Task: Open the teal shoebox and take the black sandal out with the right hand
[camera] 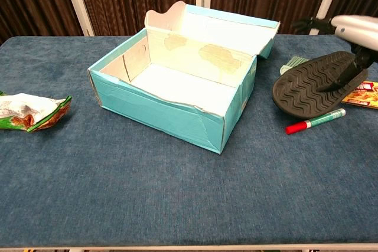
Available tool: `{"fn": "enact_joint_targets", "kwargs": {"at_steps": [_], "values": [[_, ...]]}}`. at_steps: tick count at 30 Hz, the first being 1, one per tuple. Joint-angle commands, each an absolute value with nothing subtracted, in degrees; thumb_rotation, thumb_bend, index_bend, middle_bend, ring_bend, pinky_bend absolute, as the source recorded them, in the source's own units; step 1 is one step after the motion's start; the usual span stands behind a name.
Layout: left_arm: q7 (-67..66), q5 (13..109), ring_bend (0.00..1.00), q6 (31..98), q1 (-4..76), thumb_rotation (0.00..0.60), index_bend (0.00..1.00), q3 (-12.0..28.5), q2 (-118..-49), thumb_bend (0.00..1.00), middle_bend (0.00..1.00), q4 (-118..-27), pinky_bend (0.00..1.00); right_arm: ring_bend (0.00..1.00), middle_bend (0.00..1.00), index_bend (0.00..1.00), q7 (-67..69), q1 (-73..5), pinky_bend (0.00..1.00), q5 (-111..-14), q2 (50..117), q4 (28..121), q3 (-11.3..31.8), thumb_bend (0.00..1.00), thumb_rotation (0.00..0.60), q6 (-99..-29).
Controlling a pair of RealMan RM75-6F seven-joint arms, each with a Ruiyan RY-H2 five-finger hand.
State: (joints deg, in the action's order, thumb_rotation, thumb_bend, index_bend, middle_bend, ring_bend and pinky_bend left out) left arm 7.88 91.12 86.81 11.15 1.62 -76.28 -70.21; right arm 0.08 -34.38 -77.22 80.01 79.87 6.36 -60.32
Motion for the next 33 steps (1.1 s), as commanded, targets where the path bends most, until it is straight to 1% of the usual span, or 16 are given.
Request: {"fn": "enact_joint_targets", "kwargs": {"at_steps": [1,7,9,12,15,18,22,25,28,33], "values": [[7.68,91.21,0.07,86.9,11.15,0.6,0.1,1.61,-76.14,0.18,0.15,-70.55,0.25,0.0,0.06,0.0,0.07,-32.74,0.0,-79.09,77.81,82.71,7.2,0.0,0.6,-64.46],[7.14,91.27,0.07,86.95,11.06,0.6,0.1,1.51,-75.93,0.18,0.15,-71.36,0.25,0.0,0.03,0.0,-8.04,-28.4,0.0,-77.28,71.86,90.45,6.23,0.0,0.6,-69.05],[6.86,91.31,0.07,87.07,11.02,0.6,0.1,1.52,-75.88,0.18,0.15,-71.75,0.25,0.0,0.02,0.0,-11.64,-25.84,0.0,-77.57,70.26,92.82,5.48,0.03,0.6,-72.98],[6.34,91.25,0.07,87.28,10.79,0.6,0.1,1.46,-75.77,0.18,0.15,-72.28,0.25,0.0,0.02,0.0,-16.25,-21.67,0.0,-79.74,69.73,94.29,3.91,0.1,0.6,-79.98],[5.73,91.07,0.07,87.18,10.54,0.6,0.1,1.3,-75.58,0.18,0.15,-72.78,0.25,0.0,0.02,0.0,-18.88,-17.57,0.0,-81.91,70.42,94.24,1.8,0.1,0.6,-85.5],[4.81,90.48,0.07,86.94,10.25,0.6,0.1,1.32,-75.42,0.18,0.15,-73.32,0.25,0.0,0.02,0.0,-20.04,-13.74,0.0,-83.09,71.6,93.51,-0.79,0.1,0.6,-88.62],[4.27,90.49,0.07,87.02,10.13,0.6,0.1,1.32,-75.31,0.18,0.15,-73.94,0.25,0.0,0.02,0.0,-18.84,-9.62,0.0,-84.18,73.54,91.17,-3.31,0.1,0.6,-91.17],[3.69,90.53,0.07,87.17,10.02,0.6,0.1,1.33,-75.42,0.18,0.15,-74.28,0.25,0.0,0.01,0.0,-16.46,-7.44,0.0,-84.94,74.76,88.55,-4.74,0.09,0.6,-91.64],[2.48,89.99,0.07,86.71,9.72,0.6,0.1,1.16,-75.43,0.18,0.15,-74.82,0.25,0.0,0.0,0.0,-14.98,-5.85,0.0,-85.28,76.01,85.6,-5.21,0.06,0.6,-91.98],[1.29,89.37,0.07,86.06,9.4,0.6,0.1,0.99,-74.87,0.18,0.15,-75.82,0.25,0.0,0.0,0.0,-12.8,-4.55,0.0,-86.02,77.32,82.95,-4.59,0.06,0.6,-92.36]]}}
